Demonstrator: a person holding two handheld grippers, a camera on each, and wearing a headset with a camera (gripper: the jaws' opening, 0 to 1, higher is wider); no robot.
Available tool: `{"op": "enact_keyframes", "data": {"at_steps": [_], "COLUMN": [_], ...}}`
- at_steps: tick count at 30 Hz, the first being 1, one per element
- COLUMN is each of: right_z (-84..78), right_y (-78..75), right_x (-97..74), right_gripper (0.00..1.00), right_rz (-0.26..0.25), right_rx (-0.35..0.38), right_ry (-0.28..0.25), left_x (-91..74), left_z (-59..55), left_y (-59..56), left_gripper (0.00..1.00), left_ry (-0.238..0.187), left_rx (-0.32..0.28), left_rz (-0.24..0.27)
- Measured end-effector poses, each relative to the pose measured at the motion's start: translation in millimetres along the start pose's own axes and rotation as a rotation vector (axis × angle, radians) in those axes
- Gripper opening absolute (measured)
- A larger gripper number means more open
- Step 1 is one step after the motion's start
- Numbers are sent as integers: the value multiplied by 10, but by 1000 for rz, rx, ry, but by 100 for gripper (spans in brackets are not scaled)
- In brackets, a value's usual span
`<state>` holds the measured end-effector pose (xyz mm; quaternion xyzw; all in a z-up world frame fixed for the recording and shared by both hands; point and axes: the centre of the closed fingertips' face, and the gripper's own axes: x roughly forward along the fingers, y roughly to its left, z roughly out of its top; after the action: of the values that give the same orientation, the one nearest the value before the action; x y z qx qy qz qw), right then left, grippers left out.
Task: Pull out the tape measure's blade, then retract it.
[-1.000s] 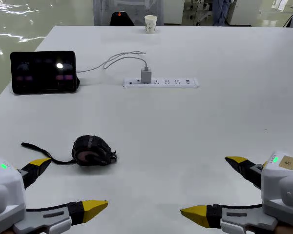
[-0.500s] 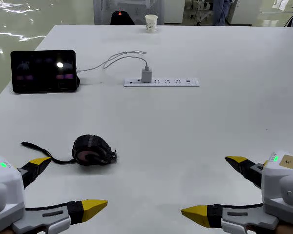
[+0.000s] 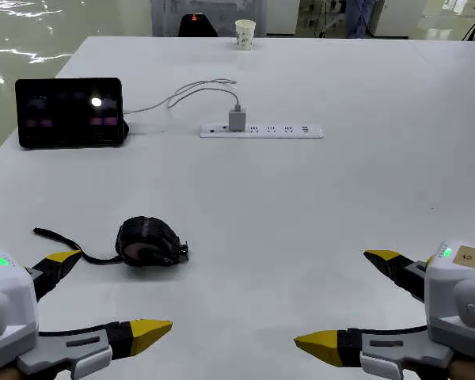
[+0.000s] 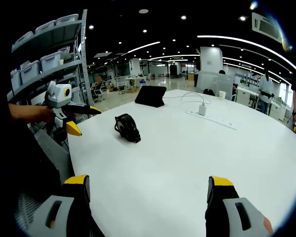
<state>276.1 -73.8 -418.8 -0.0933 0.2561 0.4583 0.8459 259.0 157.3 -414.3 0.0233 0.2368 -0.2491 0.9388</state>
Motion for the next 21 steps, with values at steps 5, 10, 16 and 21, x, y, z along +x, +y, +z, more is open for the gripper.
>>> {"op": "enact_keyframes", "data": {"at_steps": [5,10,16,21], "right_z": [18,43,52,56], "right_y": [-17,-25,-38,-59], "right_x": [11,23,43,62], "right_gripper": [99,99,99,98], "right_rz": [8,16,34,49], "right_rx": [-4,-11,-25,-38], "right_ry": [2,4,11,20], "left_x": [11,22,30,45], "left_z": [-3,6,18,23], "left_y": [0,17,60,81], "left_gripper": [99,99,99,99], "left_ry": [6,9,12,19], "left_rx": [4,10,16,25], "left_rz": [-8,-10,-8,-16]}}
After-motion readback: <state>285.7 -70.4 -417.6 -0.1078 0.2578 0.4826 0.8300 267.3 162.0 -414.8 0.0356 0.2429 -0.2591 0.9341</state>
